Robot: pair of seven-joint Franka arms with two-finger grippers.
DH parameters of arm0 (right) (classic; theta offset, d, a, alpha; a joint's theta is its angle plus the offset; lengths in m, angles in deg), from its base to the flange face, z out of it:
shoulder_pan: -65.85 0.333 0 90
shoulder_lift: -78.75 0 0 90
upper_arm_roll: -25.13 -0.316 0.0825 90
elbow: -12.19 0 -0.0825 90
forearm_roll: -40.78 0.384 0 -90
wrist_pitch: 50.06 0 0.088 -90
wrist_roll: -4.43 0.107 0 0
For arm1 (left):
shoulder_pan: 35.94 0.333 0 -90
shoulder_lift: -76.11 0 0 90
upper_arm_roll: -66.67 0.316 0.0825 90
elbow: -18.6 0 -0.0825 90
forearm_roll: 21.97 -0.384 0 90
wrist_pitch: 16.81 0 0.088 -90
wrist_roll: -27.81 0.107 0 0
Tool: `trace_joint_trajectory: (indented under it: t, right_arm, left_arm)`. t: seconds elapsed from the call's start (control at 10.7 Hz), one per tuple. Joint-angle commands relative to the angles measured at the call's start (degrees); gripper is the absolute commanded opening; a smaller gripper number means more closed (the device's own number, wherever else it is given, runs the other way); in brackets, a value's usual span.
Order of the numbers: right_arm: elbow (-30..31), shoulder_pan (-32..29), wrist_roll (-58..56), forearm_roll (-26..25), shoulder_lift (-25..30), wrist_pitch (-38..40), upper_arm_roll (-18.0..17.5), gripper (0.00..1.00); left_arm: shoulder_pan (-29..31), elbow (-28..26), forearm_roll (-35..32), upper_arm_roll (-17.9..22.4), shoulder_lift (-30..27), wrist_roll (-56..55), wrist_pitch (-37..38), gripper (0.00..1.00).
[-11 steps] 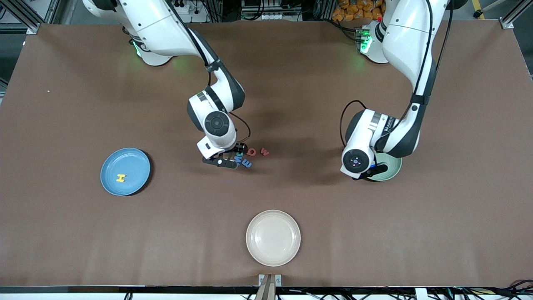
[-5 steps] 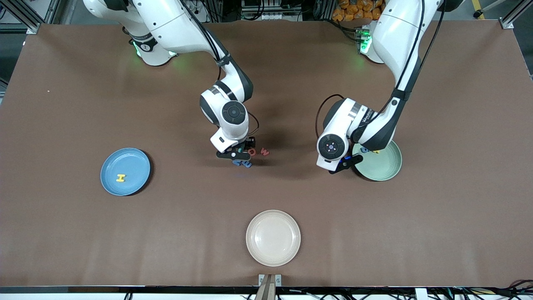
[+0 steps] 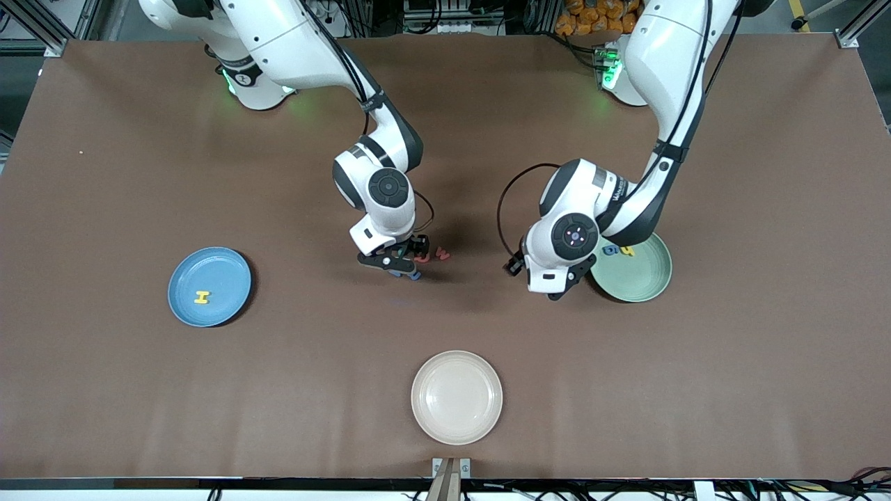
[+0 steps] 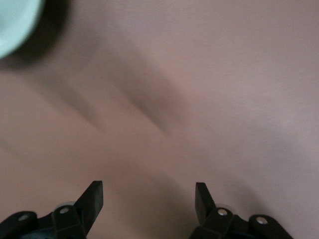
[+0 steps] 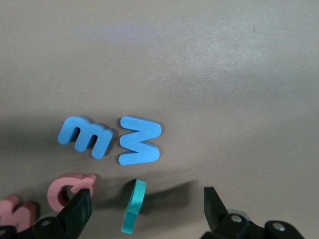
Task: Sort uppercase to blue plate, lowercase to green plate
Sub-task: 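Grasp the teal R with the right gripper while the left gripper returns to the letters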
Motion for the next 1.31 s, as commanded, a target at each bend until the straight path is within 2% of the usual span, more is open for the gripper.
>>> trace_joint_trajectory:
  t: [0.0, 0.19, 0.38, 0.66, 0.75, 0.84, 0.94, 1.03, 1.22]
  right_arm:
    - [-0.17, -0.28, 2.51, 4.99, 0.08, -0.38, -0.19, 1.0]
    - [0.19, -0.37, 2.68, 5.18, 0.08, -0.38, -0.1, 1.0]
    - [0.36, -0.63, 3.12, 5.18, 0.08, -0.11, -0.1, 0.98]
    - [0.45, -1.51, 5.22, 5.18, 0.08, -0.37, -0.19, 0.98]
    - [0.45, -1.51, 6.28, 5.27, 0.08, -0.38, -0.19, 0.88]
    - [0.45, -1.43, 7.42, 5.27, 0.08, -0.38, -0.19, 0.61]
    - [0.45, -1.43, 8.04, 5.36, 0.08, -0.64, -0.19, 0.21]
    - [0.54, -1.25, 9.09, 5.36, 0.08, -1.25, -0.27, 0.0]
    - [0.54, -1.08, 9.8, 6.94, 0.08, -1.43, -1.24, 0.0]
  left_arm:
    - [0.28, -0.06, 2.14, -1.91, 0.8, -11.22, -8.02, 0.82]
    - [0.1, -0.06, 8.25, -2.88, 2.21, -14.25, -11.99, 0.78]
    - [0.19, -0.06, 13.11, -2.88, 2.92, -13.73, -12.62, 0.72]
    - [0.28, -0.06, 21.18, -2.97, 3.62, -10.32, -13.59, 0.69]
    - [-0.07, 0.03, 23.22, -2.97, 4.14, -7.95, -13.59, 0.69]
    - [-0.08, 1.24, 25.24, -3.23, 5.19, -4.62, -13.68, 0.69]
    - [-0.25, 1.52, 27.44, -3.49, 5.73, -3.2, -13.68, 0.69]
    - [-0.34, 1.78, 27.89, -3.58, 6.6, -3.01, -13.76, 0.69]
    - [-0.86, 3.36, 28.33, -3.5, 9.24, -3.01, -14.03, 0.7]
